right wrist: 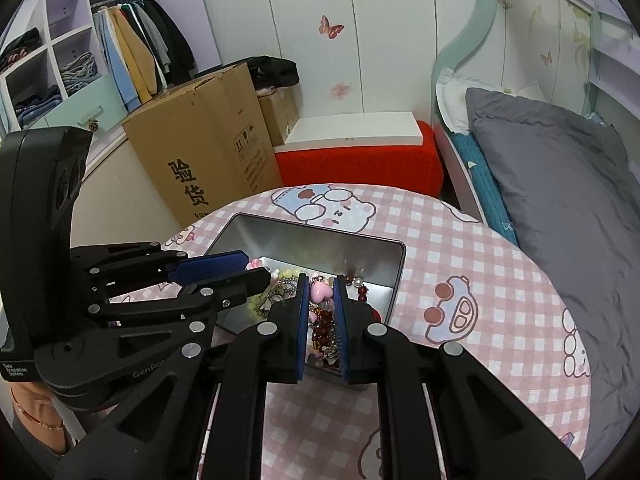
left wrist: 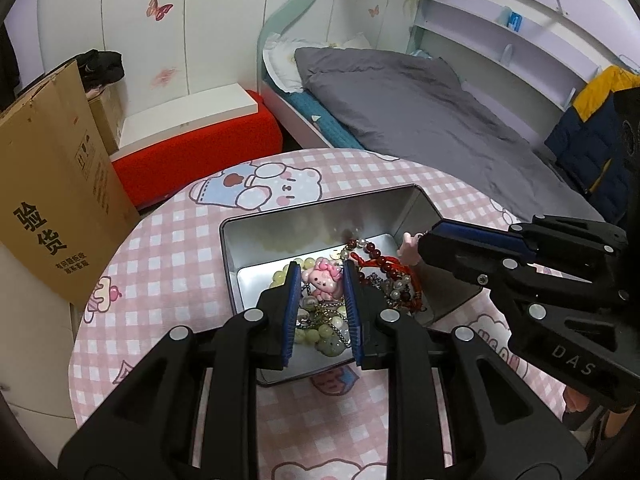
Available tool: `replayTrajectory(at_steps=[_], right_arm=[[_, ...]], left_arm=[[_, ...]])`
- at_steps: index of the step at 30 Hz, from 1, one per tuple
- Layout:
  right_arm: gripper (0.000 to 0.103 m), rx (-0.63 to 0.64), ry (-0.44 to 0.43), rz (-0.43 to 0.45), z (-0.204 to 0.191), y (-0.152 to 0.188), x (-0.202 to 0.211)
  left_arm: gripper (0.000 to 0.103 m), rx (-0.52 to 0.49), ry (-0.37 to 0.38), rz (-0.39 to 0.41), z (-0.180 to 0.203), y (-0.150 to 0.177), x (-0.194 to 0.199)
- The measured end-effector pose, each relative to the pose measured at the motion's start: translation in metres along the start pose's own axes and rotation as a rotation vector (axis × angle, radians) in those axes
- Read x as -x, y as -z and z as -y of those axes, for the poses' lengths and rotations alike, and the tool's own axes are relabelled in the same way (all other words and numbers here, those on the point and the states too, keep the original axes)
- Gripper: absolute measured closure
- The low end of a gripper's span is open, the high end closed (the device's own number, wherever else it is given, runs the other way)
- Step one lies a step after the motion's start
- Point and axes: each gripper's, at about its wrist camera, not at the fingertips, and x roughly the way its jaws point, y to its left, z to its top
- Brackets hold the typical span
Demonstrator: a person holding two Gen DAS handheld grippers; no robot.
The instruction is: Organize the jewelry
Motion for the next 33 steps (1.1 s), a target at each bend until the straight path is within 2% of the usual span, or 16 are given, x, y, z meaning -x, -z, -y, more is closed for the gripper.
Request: replayTrajectory(at_steps=[4,5,6,19,30,33], right_arm=[[0.093,-0.008,-0.001,-0.001,0.0,0.0,-0.001],[0.093,-0.011,-0.001,-0.001,0.0,0.0,-0.001],[0.093,-0.014,0.001,-0.001,0.0,0.0,-0.002],[0.093,-0.024,-0.017,0.002,0.001,-0.003,-0.003],[0.09,-0.031,-0.032,0.058,-0.007,-0.009,0.015],[0.082,-0.035,-0.03,0.081,-0.008,-0.01,0.028]], left_arm=[[0.077,-0.005,0.003,0.0,0.001,0.002,0.002],[0.068,-0.004,0.002,0.0,0.001,0.002,0.002],[0.052,-0.002,0.001,0.003,0.0,0.002,0.002],[0.05,0.001,-0.038,0.043,-0.002,0.003,0.016],[0.034,0.002,-0.154,0.14,-0.003,0.008,0.055],[0.031,0.005,-0.188,0.167,-0.002,0.011,0.069]])
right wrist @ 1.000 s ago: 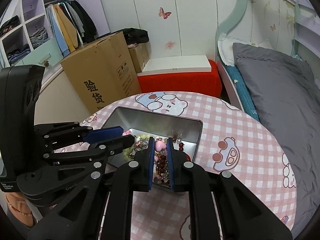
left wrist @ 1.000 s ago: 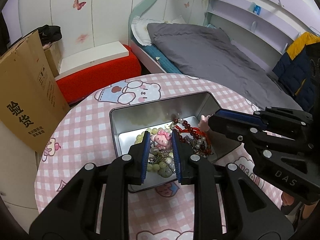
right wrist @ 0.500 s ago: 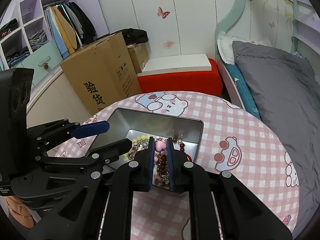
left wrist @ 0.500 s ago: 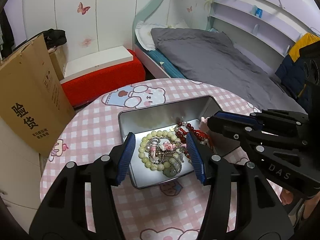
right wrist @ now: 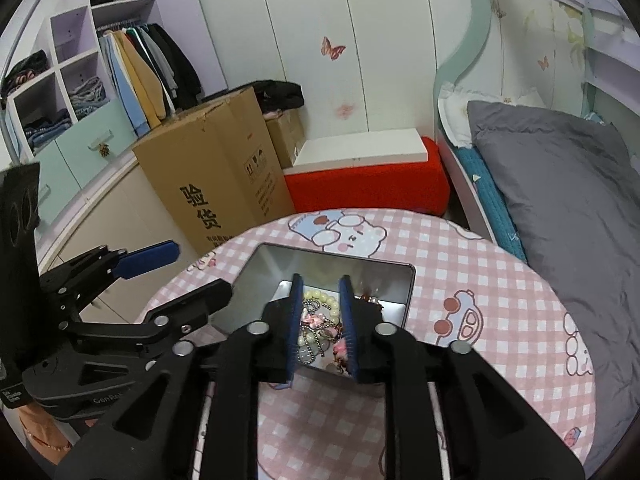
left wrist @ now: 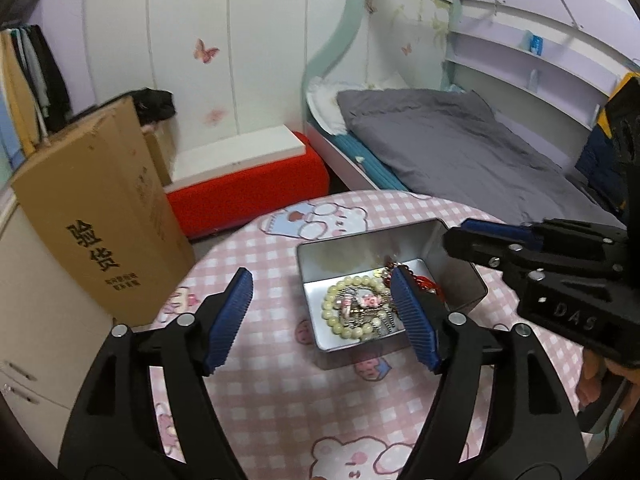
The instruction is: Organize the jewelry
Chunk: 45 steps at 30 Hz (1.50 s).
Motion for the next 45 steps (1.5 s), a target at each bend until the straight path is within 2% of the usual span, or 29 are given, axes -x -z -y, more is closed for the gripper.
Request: replayTrajectory(at_steps=[2,6,8,14,20,27,37,45], right_arm=[[0.074,0.003,0.006,0.026,-0.005,-0.001,0.013],[0.065,0.02,0.021,0.082,-0.014,-0.001,0.045],[0.058,0.029,0.034,0.112,-0.02,0.001,0.064],[0.041,0.066,0.062,0.199,-0.046,0.016,0.122],[0.03,0.102,0.105,0.287,-0.07,0.043,0.173],[0.021,0.133,0.158,0.384,-0.094,0.082,0.221],[0.012,0.153,0.215,0.492,-0.123,0.132,0.266],[0.009,0.173,0.271,0.572,-0.144,0.166,0.296]], left_arm=[[0.027,-0.005,-0.026,0.024,0.0,0.001,0.015],[0.019,-0.001,-0.051,0.071,0.001,0.002,0.044],[0.015,0.008,-0.059,0.101,0.001,0.005,0.063],[0.013,0.018,-0.079,0.169,0.01,0.018,0.119],[0.01,0.011,-0.113,0.256,0.024,0.041,0.178],[0.009,0.015,-0.151,0.343,0.042,0.072,0.236],[0.008,0.032,-0.183,0.455,0.062,0.111,0.303],[0.007,0.056,-0.199,0.515,0.07,0.139,0.338]])
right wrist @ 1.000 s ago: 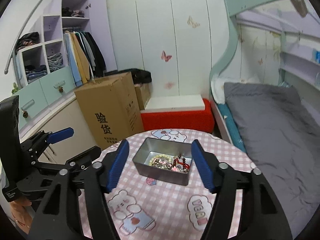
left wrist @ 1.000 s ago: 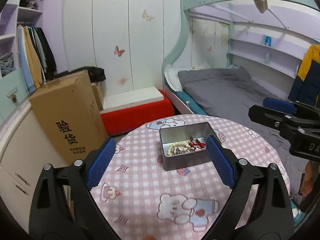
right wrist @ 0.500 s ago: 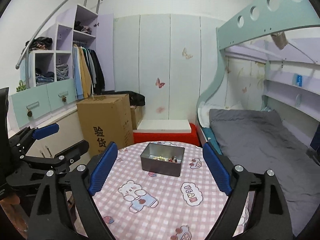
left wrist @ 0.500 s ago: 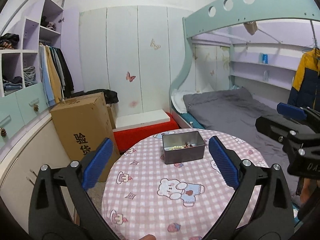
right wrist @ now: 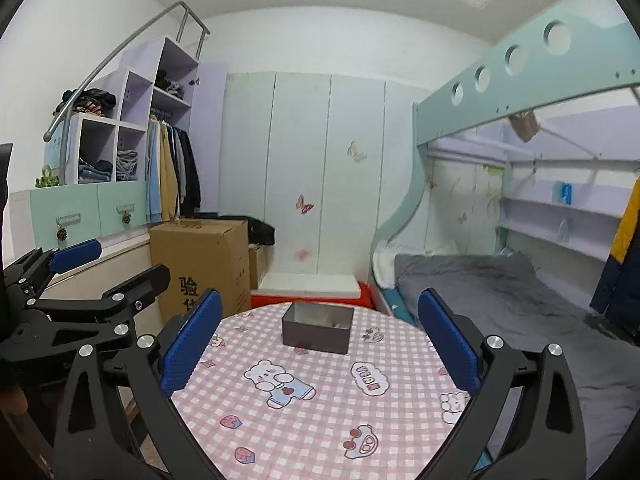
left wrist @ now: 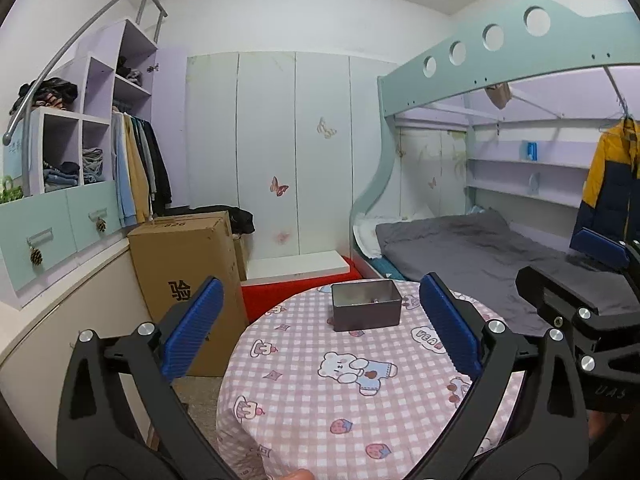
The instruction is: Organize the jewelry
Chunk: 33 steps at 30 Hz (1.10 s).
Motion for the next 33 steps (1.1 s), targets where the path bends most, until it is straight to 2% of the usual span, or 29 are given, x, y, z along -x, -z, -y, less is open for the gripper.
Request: replayTrajectory(at_steps=[7,15,24,33], right_arm=[[0.008,-0.003,0.019,0.033,-0.004,0.009,0.022],[0.008,0.018,0.051,0.07,-0.008,0.015,0.037],[0.008,0.025,0.097,0.114,-0.008,0.019,0.059],[0.008,0.024,0.121,0.11,-0.002,0.02,0.057]], left_arm=[[0.007,-0.007,-0.042,0.044,0.002,0.004,0.023],[0.007,0.005,-0.054,0.075,0.003,0.01,0.041],[0.007,0.02,-0.015,0.103,0.006,0.014,0.054],[0.007,0.008,-0.001,0.101,0.013,0.013,0.047]])
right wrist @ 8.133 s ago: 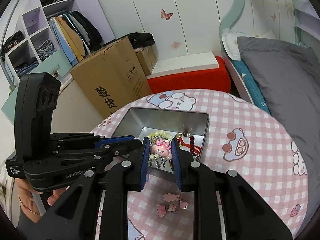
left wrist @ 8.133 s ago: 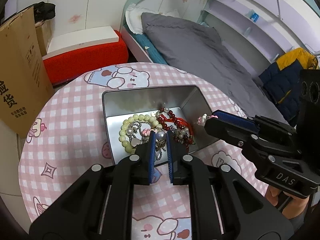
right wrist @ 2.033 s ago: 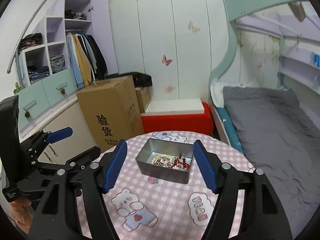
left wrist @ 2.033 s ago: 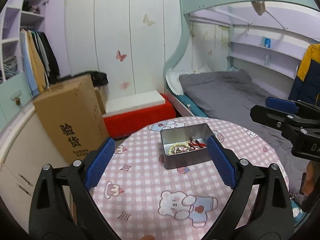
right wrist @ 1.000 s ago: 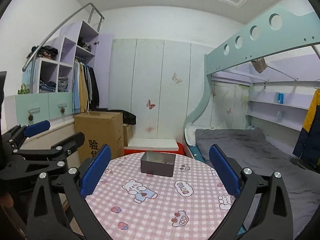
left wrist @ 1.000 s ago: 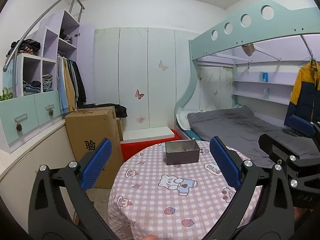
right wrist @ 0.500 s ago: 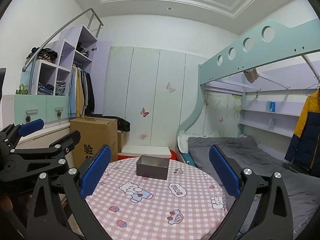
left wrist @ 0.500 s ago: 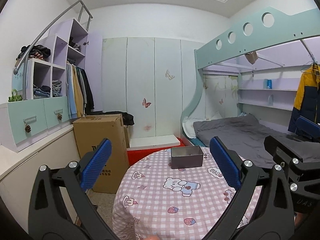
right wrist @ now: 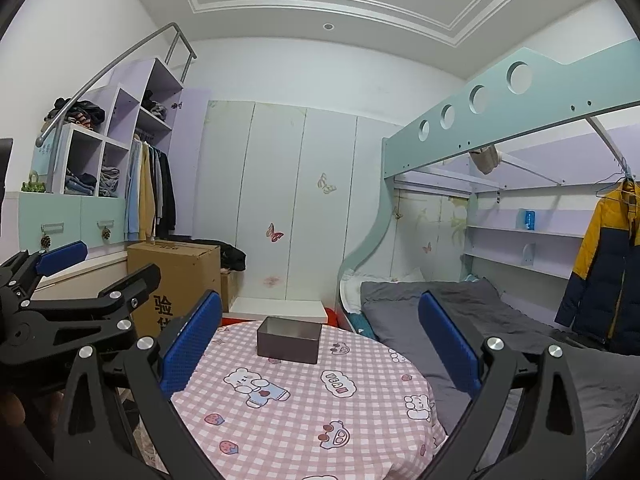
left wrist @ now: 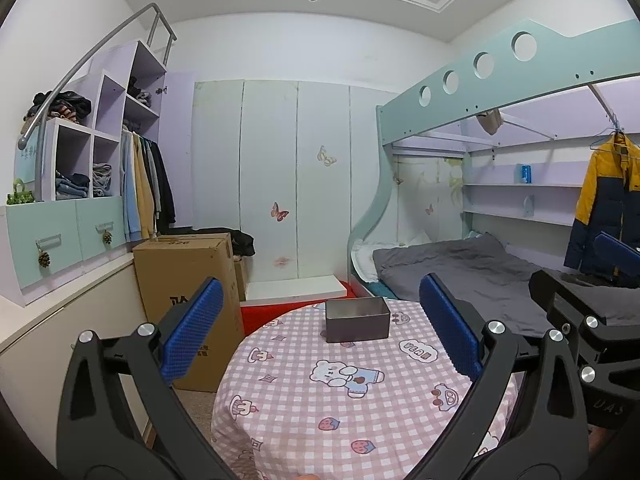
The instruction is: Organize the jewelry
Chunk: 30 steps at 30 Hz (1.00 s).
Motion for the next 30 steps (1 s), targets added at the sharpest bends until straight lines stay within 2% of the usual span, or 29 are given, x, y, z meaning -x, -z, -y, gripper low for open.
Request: replayTrajectory(at_steps=[15,30], right_arm=[[0.008,-0.008,-0.012,-0.017,0.0,0.004,-0.021],[0.008,-0.004,-0.025,-0.028,-0.004,0.008,-0.025]], left_arm=[[0.007,0.0,-0.024,-0.024,0.0,0.002,-0.018],[0.007,0.004,-0.038,-0.036,-0.001,0.006,-0.022]])
